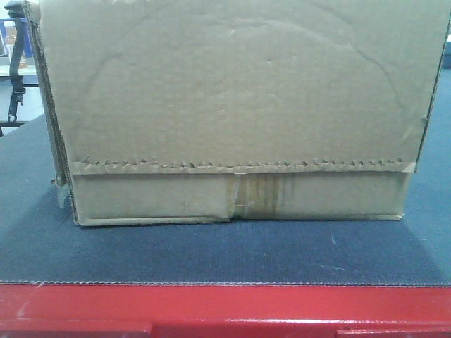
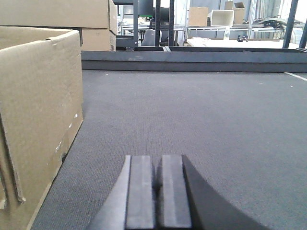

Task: Grab carton from right shelf to conveyor

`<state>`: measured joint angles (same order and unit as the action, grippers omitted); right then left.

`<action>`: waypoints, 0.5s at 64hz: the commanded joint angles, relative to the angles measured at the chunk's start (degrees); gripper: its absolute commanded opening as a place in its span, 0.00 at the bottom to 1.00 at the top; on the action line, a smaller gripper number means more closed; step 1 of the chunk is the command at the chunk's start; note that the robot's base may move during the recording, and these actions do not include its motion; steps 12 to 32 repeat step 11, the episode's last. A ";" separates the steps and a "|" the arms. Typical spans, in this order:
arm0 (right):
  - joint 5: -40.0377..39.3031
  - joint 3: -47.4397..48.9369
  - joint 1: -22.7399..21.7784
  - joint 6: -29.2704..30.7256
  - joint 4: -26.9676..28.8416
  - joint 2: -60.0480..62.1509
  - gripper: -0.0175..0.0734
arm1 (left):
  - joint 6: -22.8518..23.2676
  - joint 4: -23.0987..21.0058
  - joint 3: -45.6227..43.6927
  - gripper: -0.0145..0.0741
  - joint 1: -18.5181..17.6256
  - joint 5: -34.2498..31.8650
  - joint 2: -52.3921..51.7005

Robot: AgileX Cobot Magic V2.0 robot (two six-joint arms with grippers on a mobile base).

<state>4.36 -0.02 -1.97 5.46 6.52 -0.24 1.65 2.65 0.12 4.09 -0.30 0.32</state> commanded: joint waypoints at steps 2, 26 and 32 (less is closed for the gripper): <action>-1.43 0.02 -0.30 0.44 -0.32 0.24 0.11 | -0.10 -0.17 -0.12 0.18 0.23 -1.14 -0.32; -1.43 0.02 -0.30 0.44 -0.32 0.24 0.11 | -0.10 -0.17 -0.12 0.18 0.23 -1.14 -0.32; -1.43 0.02 -0.30 0.44 -0.32 0.24 0.11 | -0.10 -0.17 -0.12 0.18 0.23 -1.14 -0.32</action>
